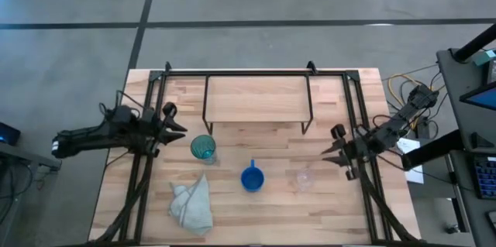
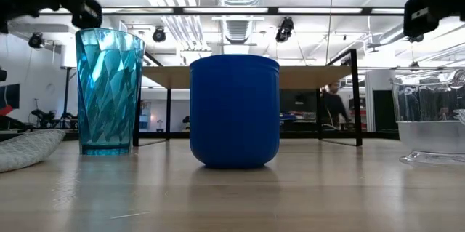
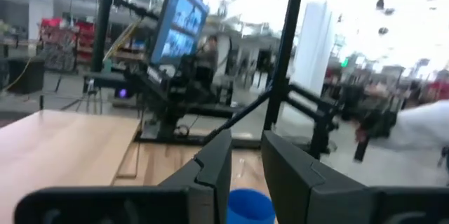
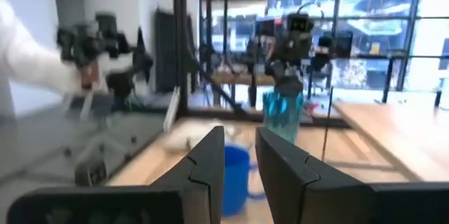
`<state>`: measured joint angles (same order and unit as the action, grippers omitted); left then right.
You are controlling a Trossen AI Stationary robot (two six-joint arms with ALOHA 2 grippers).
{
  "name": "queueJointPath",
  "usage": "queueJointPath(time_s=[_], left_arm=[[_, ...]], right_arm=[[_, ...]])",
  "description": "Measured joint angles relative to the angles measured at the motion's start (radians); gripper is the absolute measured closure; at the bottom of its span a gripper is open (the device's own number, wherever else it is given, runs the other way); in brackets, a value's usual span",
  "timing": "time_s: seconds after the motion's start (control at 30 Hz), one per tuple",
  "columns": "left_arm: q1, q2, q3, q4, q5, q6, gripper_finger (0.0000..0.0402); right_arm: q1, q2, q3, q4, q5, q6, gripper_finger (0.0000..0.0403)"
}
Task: Stack small to large cups/mugs on shelf
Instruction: Put the transparent mug on the shelf
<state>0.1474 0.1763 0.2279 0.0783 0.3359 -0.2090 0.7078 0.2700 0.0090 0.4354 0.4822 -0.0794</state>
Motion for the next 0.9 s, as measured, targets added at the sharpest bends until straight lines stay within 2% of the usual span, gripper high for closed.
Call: queueJointPath(time_s=[0.1,0.2,0.33,0.43,0.63,0.8,0.9], left_arm=[[0.000,0.091,0.122,-0.135,0.000,0.038,0.0336],[0.000,0.200,0.248,-0.286,0.000,0.039,0.0336],[0.000,0.319,0.403,-0.327,0.000,0.068,0.0336],[0.000,0.393,0.515,-0.326,0.000,0.132,0.0336],[0.001,0.553,0.703,-0.331,-0.008,0.140,0.0336],[0.001,0.664,0.826,-0.333,-0.008,0.139,0.0336],[0.001,0.712,0.859,-0.325,-0.012,0.139,0.0336]], right_arm=[[0.000,0.001,0.000,0.117,-0.034,-0.022,0.0326],[0.000,0.000,0.005,0.243,-0.057,-0.129,0.0326],[0.000,0.005,0.091,0.215,-0.064,-0.271,0.0326],[0.000,0.023,0.208,0.059,-0.064,-0.287,0.0326],[0.000,0.151,0.531,-0.198,-0.067,-0.258,0.0326],[0.000,0.267,0.780,-0.220,-0.066,-0.261,0.0326],[0.000,0.318,0.904,-0.220,-0.066,-0.261,0.0326]])
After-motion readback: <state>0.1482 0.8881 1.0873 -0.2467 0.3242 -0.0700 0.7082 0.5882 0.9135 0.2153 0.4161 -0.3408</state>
